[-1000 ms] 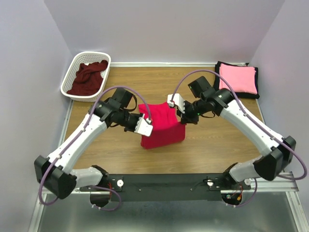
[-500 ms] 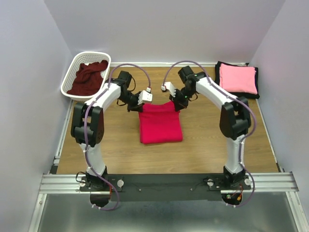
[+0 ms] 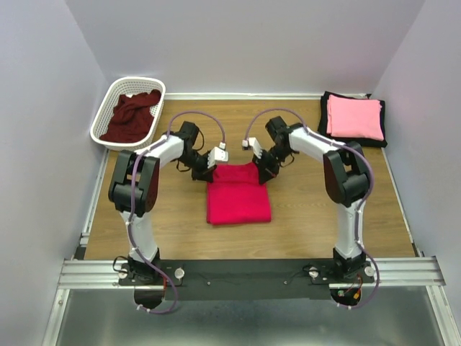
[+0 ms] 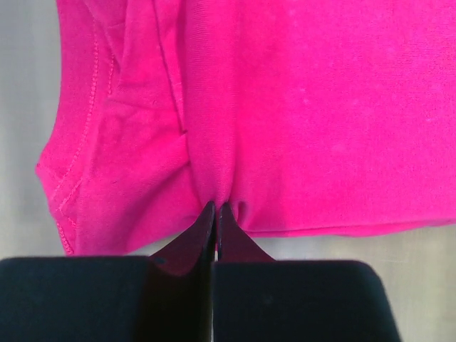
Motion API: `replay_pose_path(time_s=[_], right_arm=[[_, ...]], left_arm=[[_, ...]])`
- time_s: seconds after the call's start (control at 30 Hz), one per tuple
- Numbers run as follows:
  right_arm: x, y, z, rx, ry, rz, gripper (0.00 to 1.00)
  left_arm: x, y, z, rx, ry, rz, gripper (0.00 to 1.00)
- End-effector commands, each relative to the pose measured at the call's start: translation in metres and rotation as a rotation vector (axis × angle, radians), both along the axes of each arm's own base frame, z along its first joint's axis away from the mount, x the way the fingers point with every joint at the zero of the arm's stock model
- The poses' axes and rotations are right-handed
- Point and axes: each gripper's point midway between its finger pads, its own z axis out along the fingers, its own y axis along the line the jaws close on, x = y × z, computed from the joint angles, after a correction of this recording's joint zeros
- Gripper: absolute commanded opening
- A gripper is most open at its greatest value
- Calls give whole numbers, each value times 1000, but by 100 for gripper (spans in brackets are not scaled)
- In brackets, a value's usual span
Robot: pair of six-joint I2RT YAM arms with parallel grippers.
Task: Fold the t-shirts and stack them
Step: Fold the tshirt
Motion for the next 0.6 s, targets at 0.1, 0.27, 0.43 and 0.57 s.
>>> replay_pose_path(time_s=[0.1,0.27,0.43,0.57], right_arm=[[-71,-4,29,45,113,-69,13],[-72,6,77,142,154,-163,47],[-44,27,100,249,300,-270,46],[-17,38,95,296,386,-311,36]], left_arm=[[-67,-3,21,-39,16,-83,16],[-70,-7,53,-84,-53,-100,36],[-52,-32,96,-170,-150,-129,49],[-51,-57,99,-180,-213,-159,49]])
